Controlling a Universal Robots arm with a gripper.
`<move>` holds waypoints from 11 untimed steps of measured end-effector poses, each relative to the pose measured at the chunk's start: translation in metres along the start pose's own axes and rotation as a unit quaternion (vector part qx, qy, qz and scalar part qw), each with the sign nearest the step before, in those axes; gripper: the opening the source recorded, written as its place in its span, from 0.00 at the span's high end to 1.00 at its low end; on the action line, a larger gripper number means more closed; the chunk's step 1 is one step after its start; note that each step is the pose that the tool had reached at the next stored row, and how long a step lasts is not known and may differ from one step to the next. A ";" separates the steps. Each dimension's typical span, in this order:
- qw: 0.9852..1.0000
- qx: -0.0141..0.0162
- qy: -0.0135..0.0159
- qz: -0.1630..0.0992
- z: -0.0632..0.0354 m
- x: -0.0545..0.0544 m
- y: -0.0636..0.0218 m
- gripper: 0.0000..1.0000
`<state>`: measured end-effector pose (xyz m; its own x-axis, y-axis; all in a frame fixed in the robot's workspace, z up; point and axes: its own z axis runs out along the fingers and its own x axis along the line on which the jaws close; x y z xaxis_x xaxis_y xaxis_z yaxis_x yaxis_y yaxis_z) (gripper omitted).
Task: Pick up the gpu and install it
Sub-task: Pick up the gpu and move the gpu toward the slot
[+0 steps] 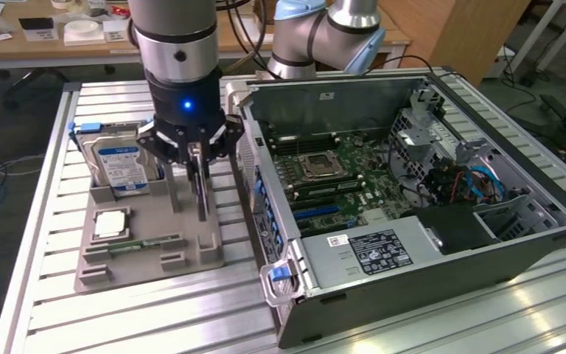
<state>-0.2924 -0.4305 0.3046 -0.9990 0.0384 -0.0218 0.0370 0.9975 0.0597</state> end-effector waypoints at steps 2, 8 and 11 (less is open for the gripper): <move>1.000 0.000 0.000 0.000 -0.0027 0.000 0.0002 0.73; 1.000 0.000 0.000 0.000 -0.0122 0.000 0.0007 0.73; 1.000 0.000 0.000 0.000 -0.0174 0.000 0.0010 0.73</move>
<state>-0.2924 -0.4305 0.3220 -0.9990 0.0383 -0.0218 0.0370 0.9975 0.0599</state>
